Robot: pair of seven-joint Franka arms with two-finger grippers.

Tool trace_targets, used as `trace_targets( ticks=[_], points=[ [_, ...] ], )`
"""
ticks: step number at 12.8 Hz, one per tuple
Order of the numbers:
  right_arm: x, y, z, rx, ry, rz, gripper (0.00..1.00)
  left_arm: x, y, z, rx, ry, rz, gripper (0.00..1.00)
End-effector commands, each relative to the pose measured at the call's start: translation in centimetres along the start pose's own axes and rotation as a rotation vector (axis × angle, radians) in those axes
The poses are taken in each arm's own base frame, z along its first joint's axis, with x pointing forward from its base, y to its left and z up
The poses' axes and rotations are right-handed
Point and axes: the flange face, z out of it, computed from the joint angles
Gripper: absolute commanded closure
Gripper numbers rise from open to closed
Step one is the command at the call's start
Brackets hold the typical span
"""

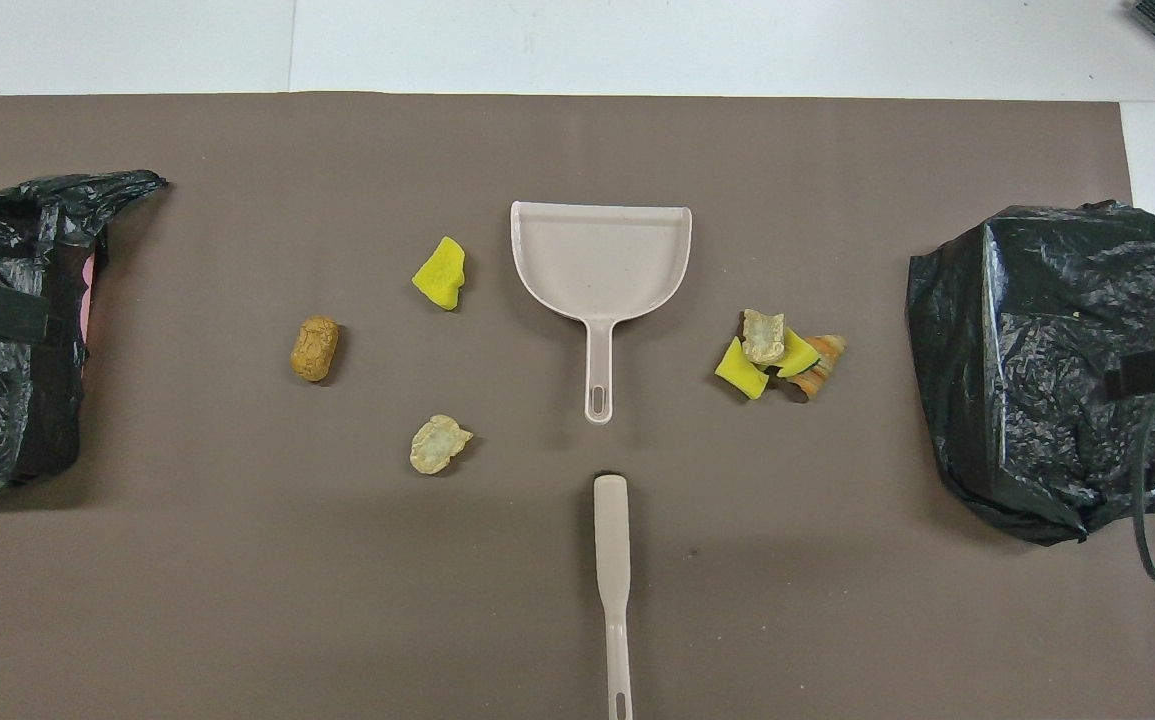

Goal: Sweep and dump trash in bin

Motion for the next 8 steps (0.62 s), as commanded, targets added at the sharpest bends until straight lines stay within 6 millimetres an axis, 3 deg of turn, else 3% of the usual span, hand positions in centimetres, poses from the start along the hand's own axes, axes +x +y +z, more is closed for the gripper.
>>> trace_targets(
  ticks=[1, 8],
  points=[
    [-0.7, 0.0, -0.2, 0.006, 0.000, -0.001, 0.00, -0.2, 0.1, -0.1, -0.010, -0.001, 0.009, 0.00],
    [-0.5, -0.6, 1.3, 0.006, -0.014, -0.016, 0.00, -0.3, 1.5, 0.0, -0.013, -0.002, 0.025, 0.00]
  ],
)
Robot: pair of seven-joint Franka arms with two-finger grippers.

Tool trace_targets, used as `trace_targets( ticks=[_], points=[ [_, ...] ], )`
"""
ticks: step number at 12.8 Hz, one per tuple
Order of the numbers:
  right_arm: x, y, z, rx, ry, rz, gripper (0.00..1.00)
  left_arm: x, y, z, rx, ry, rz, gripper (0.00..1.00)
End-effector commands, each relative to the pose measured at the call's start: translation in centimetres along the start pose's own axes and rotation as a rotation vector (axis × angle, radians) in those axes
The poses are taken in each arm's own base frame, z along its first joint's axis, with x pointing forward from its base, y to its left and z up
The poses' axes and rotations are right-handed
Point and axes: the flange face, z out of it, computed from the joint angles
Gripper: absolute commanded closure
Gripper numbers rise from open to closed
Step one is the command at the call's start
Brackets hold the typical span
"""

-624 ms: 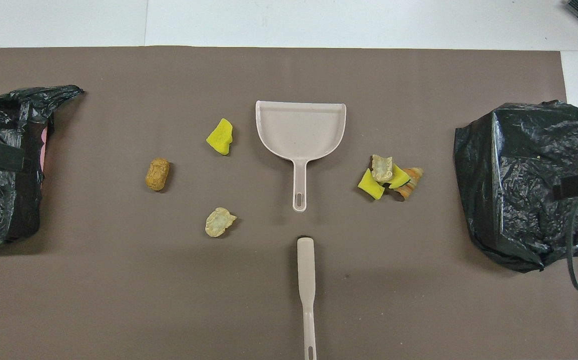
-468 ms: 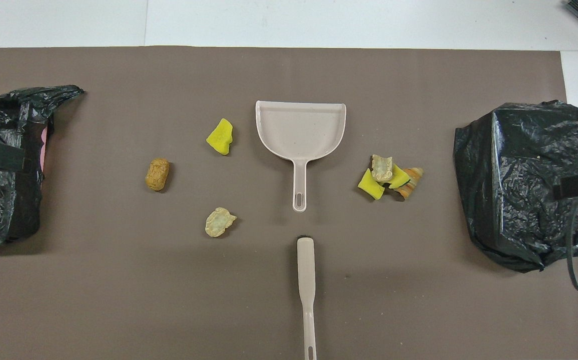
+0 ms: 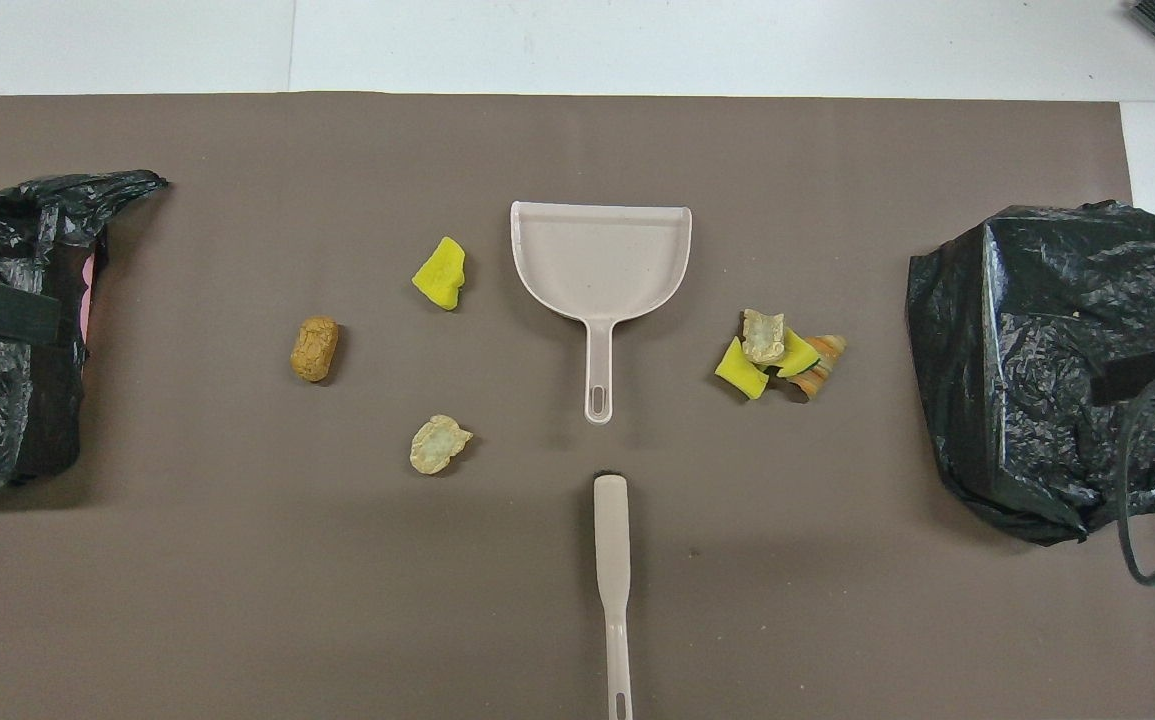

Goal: Sweep and dump trash in bin

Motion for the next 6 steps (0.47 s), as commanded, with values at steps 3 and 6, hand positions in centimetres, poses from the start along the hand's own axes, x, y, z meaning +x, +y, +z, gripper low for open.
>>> trace_targets(
  ticks=[3, 6],
  points=[
    [1.3, -3.6, 1.6, 0.039, 0.046, -0.029, 0.00, -1.3, 2.9, 1.0, -0.012, 0.024, 0.045, 0.00],
    [4.3, -8.4, 4.4, 0.098, 0.102, -0.058, 0.00, -3.3, 7.6, 3.4, 0.000, 0.016, 0.069, 0.00]
  ],
)
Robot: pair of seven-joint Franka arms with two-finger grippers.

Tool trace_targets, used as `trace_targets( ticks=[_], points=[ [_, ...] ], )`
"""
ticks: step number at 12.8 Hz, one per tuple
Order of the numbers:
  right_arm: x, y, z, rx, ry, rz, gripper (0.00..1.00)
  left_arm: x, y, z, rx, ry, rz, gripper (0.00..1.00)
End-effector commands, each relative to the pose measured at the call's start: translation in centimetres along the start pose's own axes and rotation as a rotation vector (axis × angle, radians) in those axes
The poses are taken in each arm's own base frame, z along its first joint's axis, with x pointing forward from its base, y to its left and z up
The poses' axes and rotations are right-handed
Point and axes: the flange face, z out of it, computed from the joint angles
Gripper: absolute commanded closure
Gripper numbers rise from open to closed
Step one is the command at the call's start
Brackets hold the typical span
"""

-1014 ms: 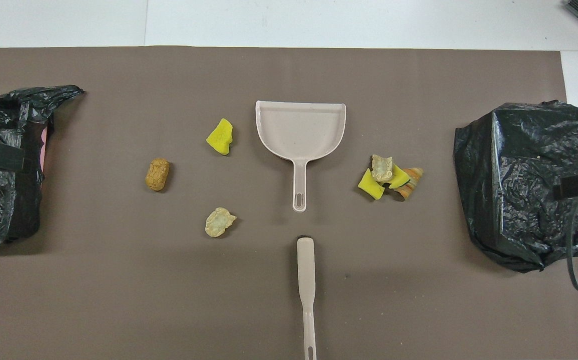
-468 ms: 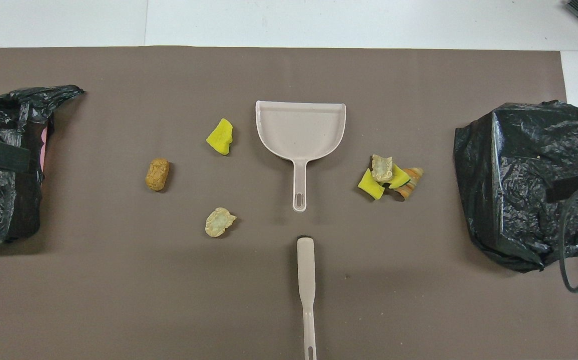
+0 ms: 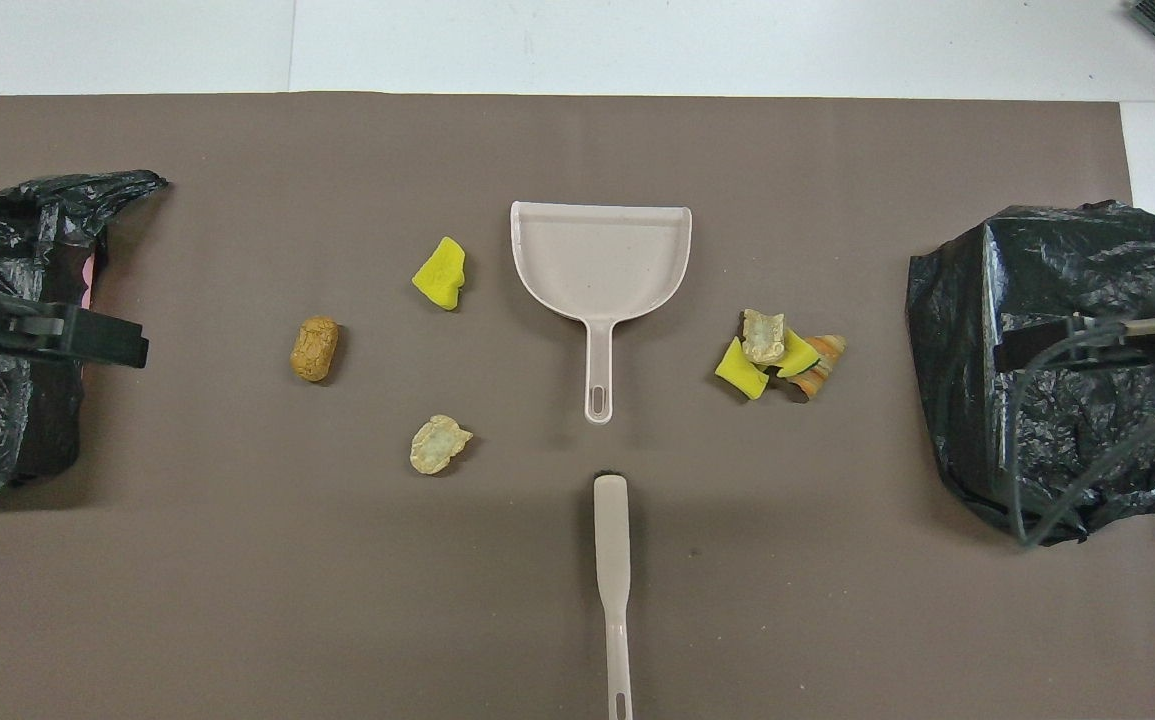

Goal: Sweep and dump trash in bin

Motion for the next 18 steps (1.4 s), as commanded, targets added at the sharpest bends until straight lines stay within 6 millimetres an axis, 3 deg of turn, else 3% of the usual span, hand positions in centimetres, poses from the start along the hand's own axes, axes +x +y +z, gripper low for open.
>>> trace_targets(
  ticks=[1, 5, 7, 9, 12, 13, 16, 18],
  points=[
    [2.6, -3.6, 3.5, 0.043, 0.034, -0.020, 0.00, -2.6, 4.7, 2.6, 0.008, 0.017, -0.013, 0.00],
    [6.0, -8.6, 11.2, 0.088, -0.001, 0.016, 0.00, -6.3, 13.9, 8.1, 0.027, 0.018, -0.022, 0.00],
    [7.3, -13.2, 15.9, 0.125, -0.017, 0.067, 0.00, -8.8, 17.5, 9.9, 0.031, 0.019, -0.023, 0.00],
    [7.7, -17.8, 19.8, 0.113, -0.045, 0.144, 0.00, -11.6, 20.5, 12.0, 0.035, 0.013, -0.003, 0.00],
    [6.9, -22.0, 24.8, 0.140, -0.143, 0.230, 0.00, -14.6, 25.1, 14.8, 0.032, 0.007, -0.002, 0.00],
    [6.3, -24.1, 25.8, 0.141, -0.143, 0.204, 0.00, -15.6, 26.4, 15.9, 0.015, 0.006, -0.006, 0.00],
    [6.3, -25.5, 26.9, 0.153, -0.113, 0.194, 0.00, -17.6, 29.5, 19.3, -0.004, -0.007, 0.000, 0.00],
    [5.7, -27.3, 28.0, 0.152, -0.097, 0.166, 0.00, -18.9, 33.6, 23.3, -0.022, -0.016, -0.021, 0.00]
  ],
)
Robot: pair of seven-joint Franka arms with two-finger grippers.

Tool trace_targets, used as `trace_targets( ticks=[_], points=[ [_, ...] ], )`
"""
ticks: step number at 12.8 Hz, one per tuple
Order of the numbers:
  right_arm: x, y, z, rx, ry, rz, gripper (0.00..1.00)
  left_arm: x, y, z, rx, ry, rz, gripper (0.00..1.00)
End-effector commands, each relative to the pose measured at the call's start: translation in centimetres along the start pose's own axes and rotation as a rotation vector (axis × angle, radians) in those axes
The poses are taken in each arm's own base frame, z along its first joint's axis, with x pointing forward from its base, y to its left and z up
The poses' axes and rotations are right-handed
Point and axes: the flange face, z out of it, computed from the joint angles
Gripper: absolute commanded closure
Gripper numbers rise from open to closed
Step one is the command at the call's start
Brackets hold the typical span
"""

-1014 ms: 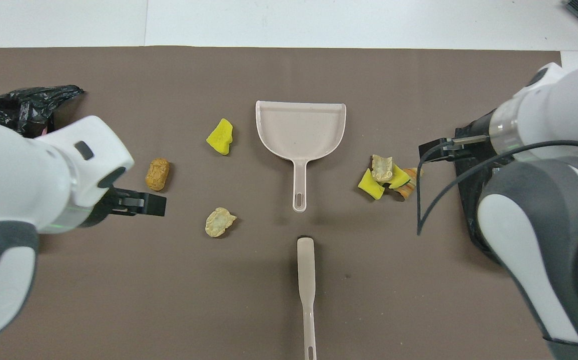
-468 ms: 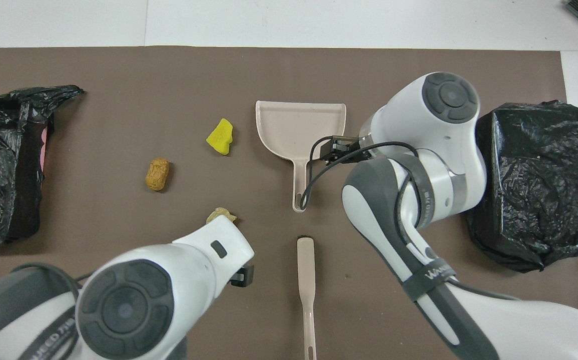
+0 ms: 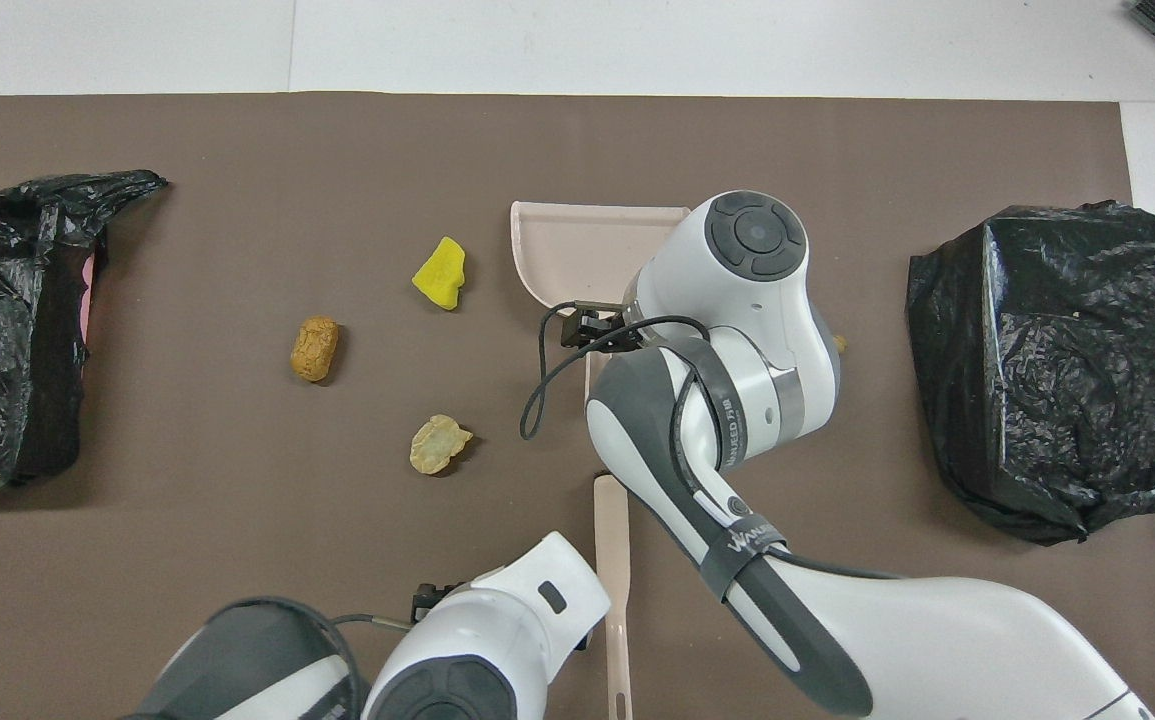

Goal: Sweep and dump trash in bin

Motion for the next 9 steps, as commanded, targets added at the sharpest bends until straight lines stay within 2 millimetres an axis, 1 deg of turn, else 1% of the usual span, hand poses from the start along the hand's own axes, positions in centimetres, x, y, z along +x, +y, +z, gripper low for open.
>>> trace_targets(
  ticks=[1, 2, 3, 4, 5, 6, 7, 9],
  points=[
    [-0.2, -1.6, 1.6, 0.017, 0.016, -0.018, 0.00, -1.3, 3.6, 4.1, -0.033, -0.010, -0.033, 0.00],
    [-0.1, -1.6, 2.2, 0.012, 0.014, -0.030, 0.00, -2.2, 5.2, 5.6, -0.031, -0.022, -0.024, 0.00],
    [0.0, -1.6, 2.3, 0.012, 0.015, -0.035, 0.00, -2.9, 6.4, 6.6, -0.037, -0.023, -0.030, 0.00],
    [0.0, -1.6, 2.3, 0.012, 0.017, -0.036, 0.00, -3.4, 7.2, 7.5, -0.038, -0.028, -0.028, 0.00],
    [-0.1, -1.6, 2.4, 0.005, 0.017, -0.040, 0.00, -3.5, 7.5, 8.0, -0.037, -0.032, -0.035, 0.00],
    [-0.2, -1.5, 2.7, 0.000, 0.013, -0.049, 0.03, -4.2, 8.2, 8.5, -0.037, -0.036, -0.026, 0.00],
    [-0.2, -1.5, 2.8, -0.005, 0.012, -0.066, 0.22, -4.3, 8.5, 8.7, -0.043, -0.033, -0.022, 0.00],
    [-0.3, -1.4, 2.8, -0.007, 0.008, -0.066, 0.73, -4.2, 8.6, 9.5, -0.038, -0.041, -0.022, 0.00]
  ],
)
